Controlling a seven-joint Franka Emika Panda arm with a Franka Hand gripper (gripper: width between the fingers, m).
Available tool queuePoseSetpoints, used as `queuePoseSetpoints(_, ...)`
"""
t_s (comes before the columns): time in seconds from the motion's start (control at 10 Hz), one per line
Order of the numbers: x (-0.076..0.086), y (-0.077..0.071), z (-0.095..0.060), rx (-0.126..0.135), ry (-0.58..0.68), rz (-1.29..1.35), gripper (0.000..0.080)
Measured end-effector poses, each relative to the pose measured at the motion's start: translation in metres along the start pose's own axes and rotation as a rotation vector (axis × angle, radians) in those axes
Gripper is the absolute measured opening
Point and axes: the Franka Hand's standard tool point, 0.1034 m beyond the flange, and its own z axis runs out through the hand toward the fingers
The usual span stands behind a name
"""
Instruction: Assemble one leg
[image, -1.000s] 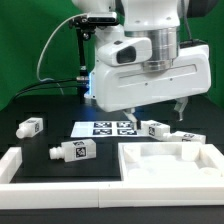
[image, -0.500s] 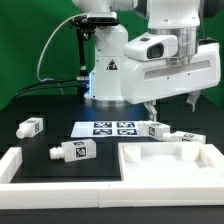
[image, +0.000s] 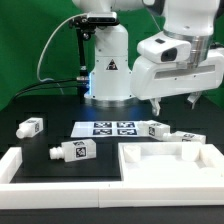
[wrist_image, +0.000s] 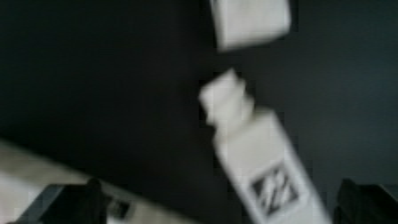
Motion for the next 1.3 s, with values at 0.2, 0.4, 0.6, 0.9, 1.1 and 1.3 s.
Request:
queuePoseSetpoints(0.2,0.005,0.0,0.0,0.015,-0.137,-0.004,0.0649)
queuePoseSetpoints(0.4,0.0,-0.002,0.005,0.028,-0.277,-0.01,0.0649)
queuePoseSetpoints(0.6,-0.011,-0.007,0.024,0.024,-0.403,-0.029,0.0649)
queuePoseSetpoints(0.9,-0.006,-0.006,0.025,0.028,-0.439,-0.028,0.0649)
queuePoseSetpoints(1.1,-0.012,-0.003,0.035,0.023,-0.465,-0.029,0.0649)
queuePoseSetpoints(1.3,-0.019,-0.007,0.046,-0.01,-0.539,0.001,0.0649)
